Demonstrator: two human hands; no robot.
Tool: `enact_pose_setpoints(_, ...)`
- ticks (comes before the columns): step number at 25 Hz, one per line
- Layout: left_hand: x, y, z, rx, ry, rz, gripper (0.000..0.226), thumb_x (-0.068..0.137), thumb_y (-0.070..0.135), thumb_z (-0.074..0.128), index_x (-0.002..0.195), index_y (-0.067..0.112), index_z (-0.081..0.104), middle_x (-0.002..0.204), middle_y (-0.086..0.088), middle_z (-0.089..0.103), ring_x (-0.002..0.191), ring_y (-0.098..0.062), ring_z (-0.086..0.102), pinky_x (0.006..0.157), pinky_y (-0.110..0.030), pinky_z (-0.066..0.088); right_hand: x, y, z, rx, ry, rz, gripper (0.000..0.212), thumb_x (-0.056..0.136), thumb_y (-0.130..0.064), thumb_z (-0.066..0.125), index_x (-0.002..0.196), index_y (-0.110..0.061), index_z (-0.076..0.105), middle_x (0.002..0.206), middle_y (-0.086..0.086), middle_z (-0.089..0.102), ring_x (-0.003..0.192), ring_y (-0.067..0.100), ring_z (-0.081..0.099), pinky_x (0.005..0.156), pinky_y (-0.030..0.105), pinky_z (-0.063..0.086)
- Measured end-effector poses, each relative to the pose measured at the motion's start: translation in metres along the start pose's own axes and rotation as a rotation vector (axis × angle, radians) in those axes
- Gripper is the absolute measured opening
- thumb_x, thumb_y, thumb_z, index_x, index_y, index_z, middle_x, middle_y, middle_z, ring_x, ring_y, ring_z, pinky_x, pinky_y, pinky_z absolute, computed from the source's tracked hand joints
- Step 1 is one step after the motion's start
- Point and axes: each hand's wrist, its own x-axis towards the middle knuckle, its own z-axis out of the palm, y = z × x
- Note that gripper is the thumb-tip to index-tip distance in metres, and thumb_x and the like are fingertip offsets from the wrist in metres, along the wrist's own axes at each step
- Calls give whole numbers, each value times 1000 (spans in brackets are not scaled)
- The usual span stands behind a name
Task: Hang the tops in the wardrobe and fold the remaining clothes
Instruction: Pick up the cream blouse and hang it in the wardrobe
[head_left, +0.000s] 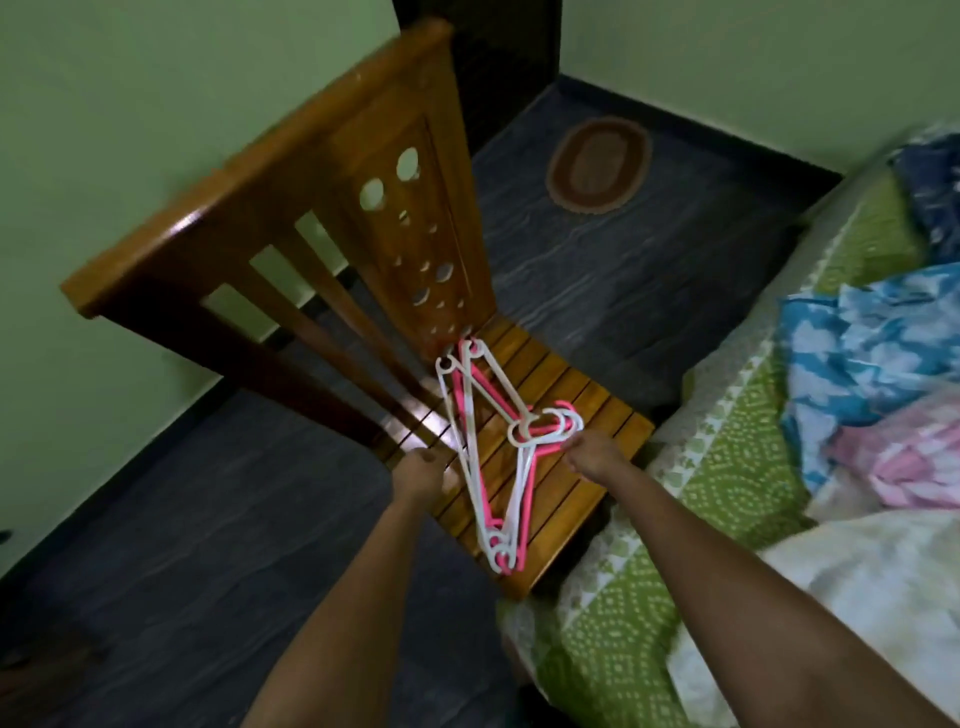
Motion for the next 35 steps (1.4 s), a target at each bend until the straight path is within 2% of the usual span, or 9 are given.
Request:
enact_pose_setpoints(3, 72, -5, 30, -22, -117, -47, 32, 98, 16, 45, 120, 0, 60, 127, -17, 59, 117, -34, 55, 95, -31, 45, 66, -11, 45, 101, 172, 84, 29, 98, -10, 45, 124, -5, 55, 124, 17, 59, 110, 31, 58, 84, 34, 48)
enact_pose_setpoints(6, 168, -42, 85, -135, -256, -131, 32, 85, 39, 54, 103, 16, 66, 113, -17, 67, 95, -33, 67, 83, -49, 56, 115, -5, 68, 140, 376, 186, 35, 98, -11, 45, 132, -2, 42, 134, 20, 47, 111, 32, 57, 78, 31, 46)
enact_pose_setpoints(11, 166, -18, 97, -138, -67, -77, 27, 97, 14, 51, 122, 5, 50, 116, -14, 59, 86, -17, 58, 63, -22, 49, 155, 20, 82, 132, 386, 275, 39, 99, -11, 40, 136, 2, 40, 139, 21, 40, 123, 33, 44, 74, 14, 30)
enact_pose_setpoints(15, 144, -20, 98, -149, -77, -103, 29, 102, 32, 39, 86, 9, 51, 94, -20, 62, 68, -18, 56, 64, -26, 50, 125, 21, 72, 289, 501, 76, 36, 103, -24, 40, 127, -1, 52, 125, 17, 49, 109, 31, 53, 69, 16, 32)
enact_pose_setpoints(19, 112, -6, 127, -47, 17, 126, 38, 101, 33, 36, 97, 2, 58, 90, -18, 66, 85, -36, 63, 80, -45, 53, 81, 49, 42, 699, 551, -53, 33, 103, -35, 37, 108, -6, 51, 82, 7, 67, 79, 27, 64, 63, 29, 41)
enact_pose_setpoints(23, 11, 44, 194, -147, -148, 298, 26, 101, 14, 40, 87, -1, 56, 72, -13, 58, 68, -29, 56, 61, -25, 51, 33, 126, -15, 1119, 570, -39, 29, 102, -30, 41, 94, -5, 53, 67, 8, 65, 52, 14, 65, 48, 26, 50)
enact_pose_setpoints(25, -33, 53, 257, -126, -276, 337, 28, 99, 15, 46, 74, 8, 56, 69, -16, 59, 64, -32, 57, 64, -31, 55, -2, 183, -52, 1164, 627, -44, 21, 101, -19, 44, 94, -2, 55, 60, 0, 64, 46, 5, 61, 42, 17, 44)
enact_pose_setpoints(29, -116, 42, 403, 302, -485, 491, 34, 84, 41, 57, 75, 9, 63, 88, -26, 68, 85, -40, 67, 77, -47, 55, -86, 332, -128, 1232, 769, 45, 17, 98, -11, 50, 81, -11, 52, 51, -8, 63, 40, -1, 52, 40, 13, 29)
enact_pose_setpoints(35, -240, 68, 557, 1008, -639, 1346, 43, 99, 33, 44, 137, 13, 43, 147, -3, 37, 126, -26, 42, 103, -38, 35, -178, 547, -203, 1300, 945, 186, 24, 101, -19, 45, 79, -15, 53, 50, -3, 62, 35, 2, 34, 39, 15, 23)
